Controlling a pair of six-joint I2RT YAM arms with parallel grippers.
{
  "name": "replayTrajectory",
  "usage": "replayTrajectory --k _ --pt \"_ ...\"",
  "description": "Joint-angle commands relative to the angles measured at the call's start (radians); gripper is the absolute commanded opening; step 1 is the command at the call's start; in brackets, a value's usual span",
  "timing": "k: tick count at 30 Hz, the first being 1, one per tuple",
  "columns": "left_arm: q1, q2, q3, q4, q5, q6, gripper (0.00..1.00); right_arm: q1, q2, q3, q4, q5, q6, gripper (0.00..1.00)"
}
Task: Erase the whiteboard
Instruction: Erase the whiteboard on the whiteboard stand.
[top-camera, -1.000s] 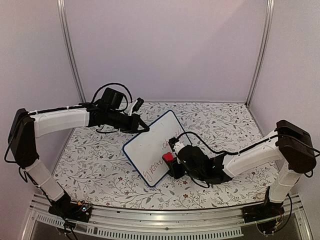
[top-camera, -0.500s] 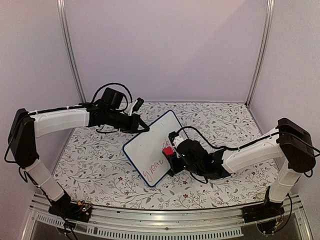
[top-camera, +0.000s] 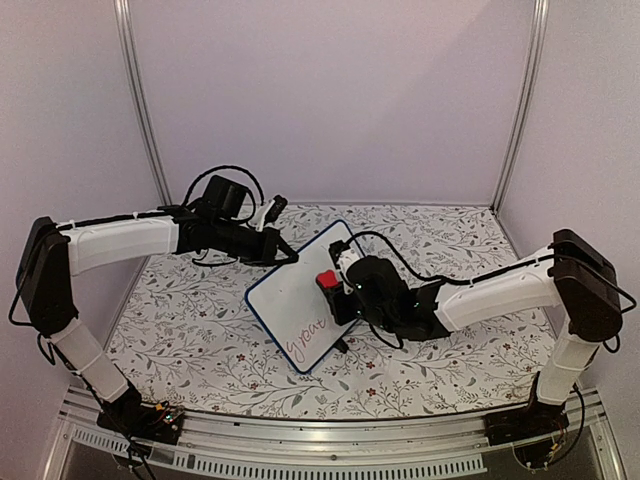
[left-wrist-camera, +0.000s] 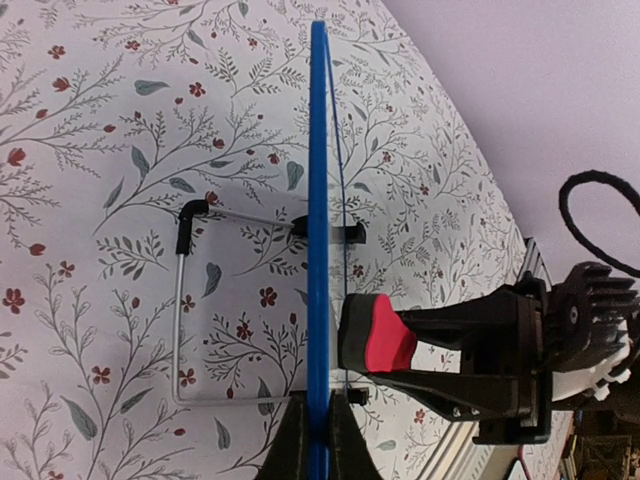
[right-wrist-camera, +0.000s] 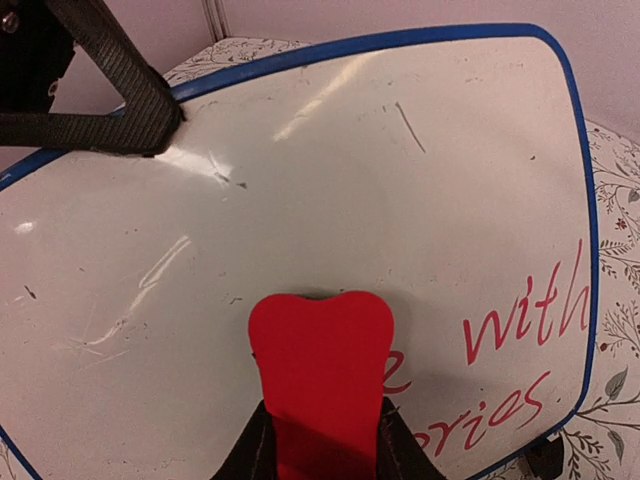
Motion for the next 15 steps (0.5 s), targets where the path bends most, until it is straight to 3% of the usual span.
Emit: replayTrajectory --k 1,15 --pt "-0.026 -0.012 -0.001 0.021 0.056 0.014 0.0 -0.026 0.04 0.037 0.024 -0.012 -0.026 0.22" --pt "-0.026 -0.01 -0.001 0.019 0.059 0.014 0.0 -0.027 0.016 -0.073 0.045 -0.048 0.023 0.21"
